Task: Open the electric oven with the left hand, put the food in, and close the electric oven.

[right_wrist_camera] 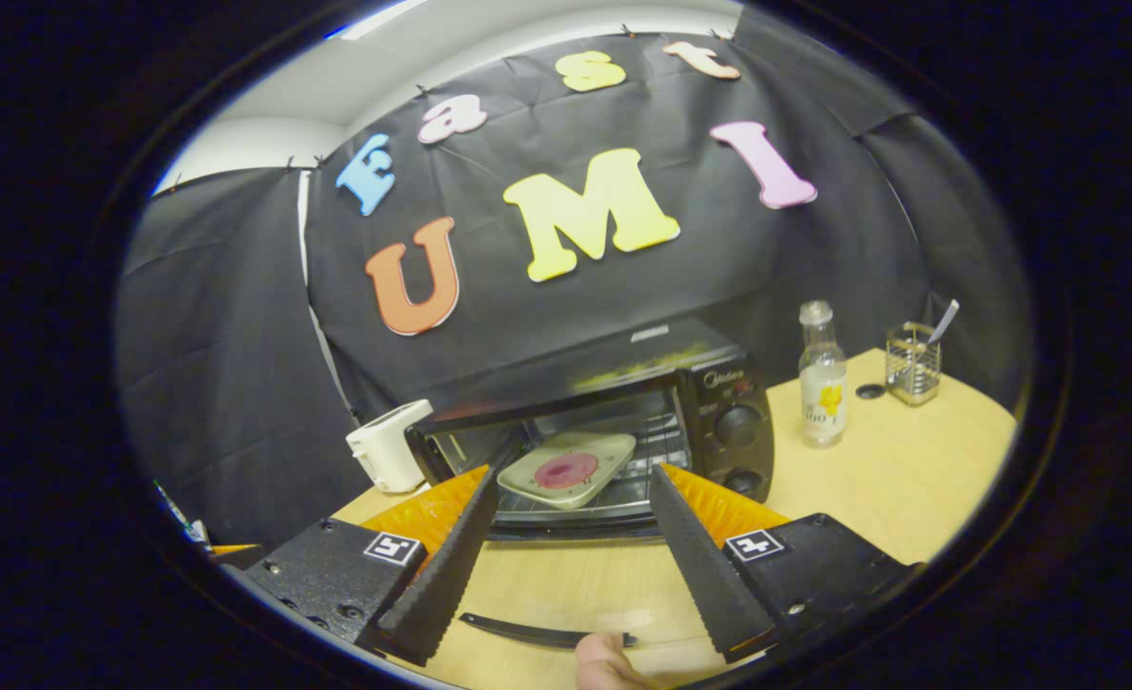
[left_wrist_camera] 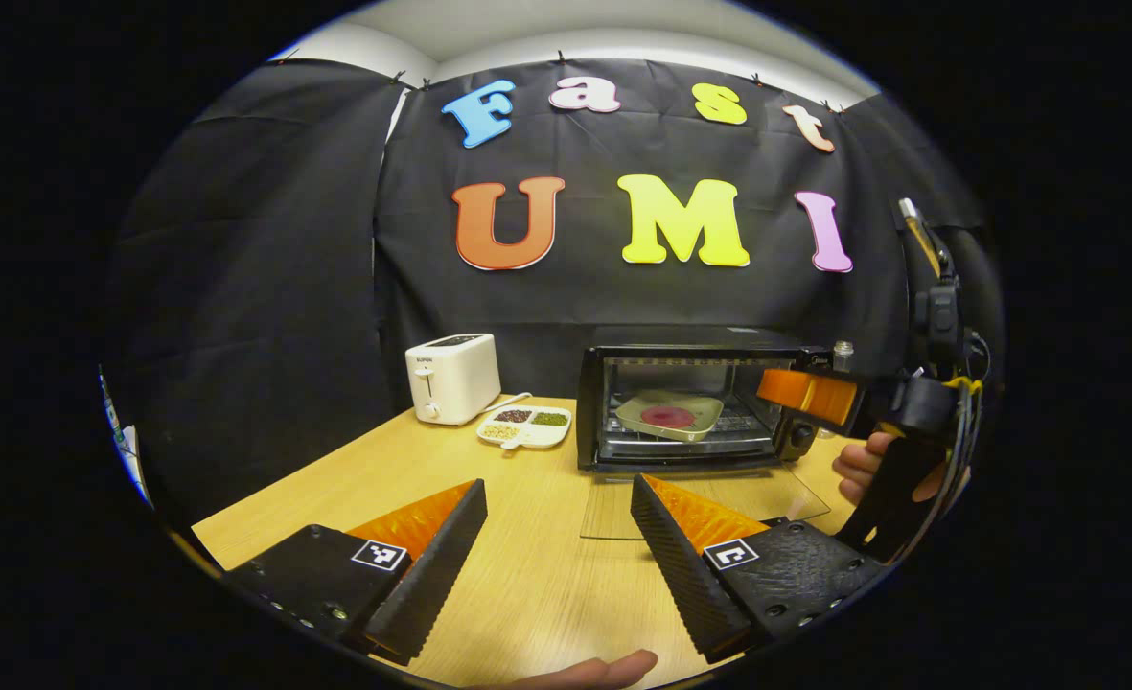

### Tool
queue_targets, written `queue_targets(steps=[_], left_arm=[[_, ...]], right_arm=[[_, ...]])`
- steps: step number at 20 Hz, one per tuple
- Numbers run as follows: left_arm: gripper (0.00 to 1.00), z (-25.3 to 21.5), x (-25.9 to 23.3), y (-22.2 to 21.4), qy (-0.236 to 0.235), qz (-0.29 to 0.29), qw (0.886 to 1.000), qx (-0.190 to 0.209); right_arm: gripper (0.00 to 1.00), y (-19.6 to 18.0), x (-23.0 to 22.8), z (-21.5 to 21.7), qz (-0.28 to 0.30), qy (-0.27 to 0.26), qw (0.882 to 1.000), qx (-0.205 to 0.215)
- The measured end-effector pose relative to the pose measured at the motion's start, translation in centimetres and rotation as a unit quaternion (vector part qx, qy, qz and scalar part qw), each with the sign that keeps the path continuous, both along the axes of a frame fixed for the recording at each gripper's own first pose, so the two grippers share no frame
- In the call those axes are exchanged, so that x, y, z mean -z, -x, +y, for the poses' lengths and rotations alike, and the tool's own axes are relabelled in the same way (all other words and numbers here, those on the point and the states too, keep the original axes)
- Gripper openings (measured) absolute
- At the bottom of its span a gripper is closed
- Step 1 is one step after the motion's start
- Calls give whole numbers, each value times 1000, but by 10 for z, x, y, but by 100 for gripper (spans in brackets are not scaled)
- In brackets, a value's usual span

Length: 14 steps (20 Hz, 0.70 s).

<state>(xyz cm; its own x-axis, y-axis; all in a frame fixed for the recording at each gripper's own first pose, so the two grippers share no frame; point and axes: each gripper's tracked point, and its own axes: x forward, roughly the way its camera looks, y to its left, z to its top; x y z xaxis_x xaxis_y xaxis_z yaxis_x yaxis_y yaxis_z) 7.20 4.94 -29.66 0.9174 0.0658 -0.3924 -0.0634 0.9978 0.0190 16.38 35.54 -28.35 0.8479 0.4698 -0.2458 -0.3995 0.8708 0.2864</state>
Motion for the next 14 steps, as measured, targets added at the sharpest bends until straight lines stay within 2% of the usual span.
queue_targets(steps=[2, 3, 4, 6, 8, 9, 10, 11, 14], left_arm=[[96, -10, 9, 0, -1, 14, 1000, 8], [96, -16, 14, 0, -1, 22, 1000, 12], [96, -18, 18, 0, -1, 27, 1000, 16], [96, -31, 26, -2, 3, 36, 999, 27], [96, -44, 37, 0, 6, 52, 998, 37], [96, -49, 45, -1, 6, 61, 997, 43], [96, -55, 52, -1, 6, 71, 996, 50], [96, -61, 61, 1, 5, 83, 995, 58], [96, -76, 82, 2, 4, 116, 990, 76]], right_arm=[[95, 12, -18, -12, -16, 12, 1000, -10], [100, 17, -25, -17, -21, 20, 999, -17], [96, 21, -34, -22, -28, 25, 999, -23], [96, 24, -51, -37, -43, 35, 998, -21], [96, 27, -69, -58, -56, 42, 997, -15], [100, 28, -79, -70, -60, 41, 997, -10], [100, 27, -90, -81, -65, 40, 997, -5], [96, 27, -100, -94, -71, 38, 997, 1], [96, 25, -135, -135, -95, 38, 994, 23]])
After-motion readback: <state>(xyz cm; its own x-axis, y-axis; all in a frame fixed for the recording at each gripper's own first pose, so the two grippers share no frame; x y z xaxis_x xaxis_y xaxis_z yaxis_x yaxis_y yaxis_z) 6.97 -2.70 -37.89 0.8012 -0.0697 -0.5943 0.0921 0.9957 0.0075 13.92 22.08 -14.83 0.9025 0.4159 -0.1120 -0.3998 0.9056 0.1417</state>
